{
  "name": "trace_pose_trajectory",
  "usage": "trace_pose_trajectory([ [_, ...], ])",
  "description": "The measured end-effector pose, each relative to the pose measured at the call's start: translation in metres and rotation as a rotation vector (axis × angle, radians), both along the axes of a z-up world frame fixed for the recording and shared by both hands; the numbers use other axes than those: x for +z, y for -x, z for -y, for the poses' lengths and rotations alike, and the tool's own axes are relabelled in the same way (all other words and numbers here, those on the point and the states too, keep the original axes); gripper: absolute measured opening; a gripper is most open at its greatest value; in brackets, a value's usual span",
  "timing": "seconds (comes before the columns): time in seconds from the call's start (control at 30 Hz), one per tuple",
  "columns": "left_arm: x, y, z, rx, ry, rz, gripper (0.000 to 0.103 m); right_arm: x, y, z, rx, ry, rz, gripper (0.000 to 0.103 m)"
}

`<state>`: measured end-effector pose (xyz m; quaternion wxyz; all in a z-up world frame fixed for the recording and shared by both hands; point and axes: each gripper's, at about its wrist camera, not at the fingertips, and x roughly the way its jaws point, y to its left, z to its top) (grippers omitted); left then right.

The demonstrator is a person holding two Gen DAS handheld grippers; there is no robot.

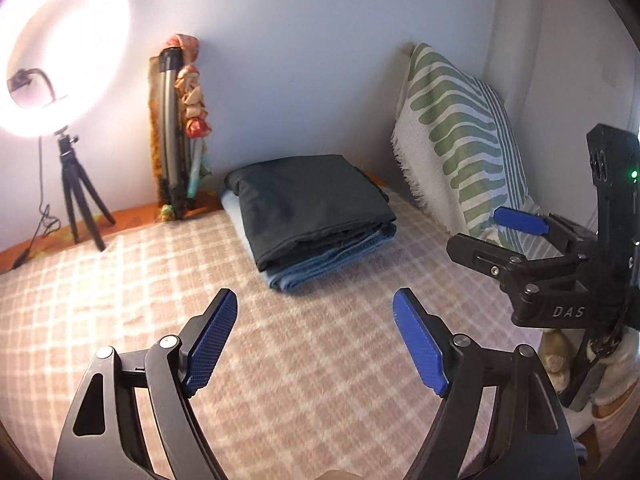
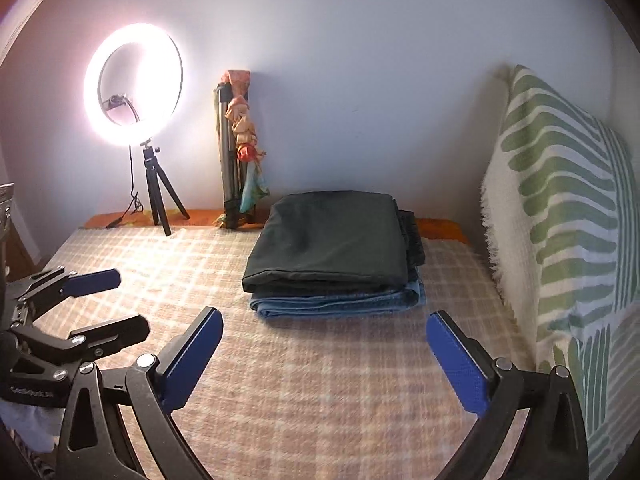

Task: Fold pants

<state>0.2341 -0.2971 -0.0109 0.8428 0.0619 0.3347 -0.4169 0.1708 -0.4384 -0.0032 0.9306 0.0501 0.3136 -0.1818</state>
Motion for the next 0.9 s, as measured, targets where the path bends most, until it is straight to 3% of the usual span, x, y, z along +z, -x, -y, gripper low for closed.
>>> trace_pose_trajectory([
  [0.57, -0.022, 0.012, -0.023, 0.049, 0.005, -0.025, 0.081, -0.031, 0.018, -0.017, -0.063, -0.048, 0.053, 0.103],
  [0.9, -0.023, 0.013, -0.024, 0.055, -0.024, 0.025, 0.081, -0.035, 0.015, -0.012, -0.113, -0.013, 0.077, 0.103],
])
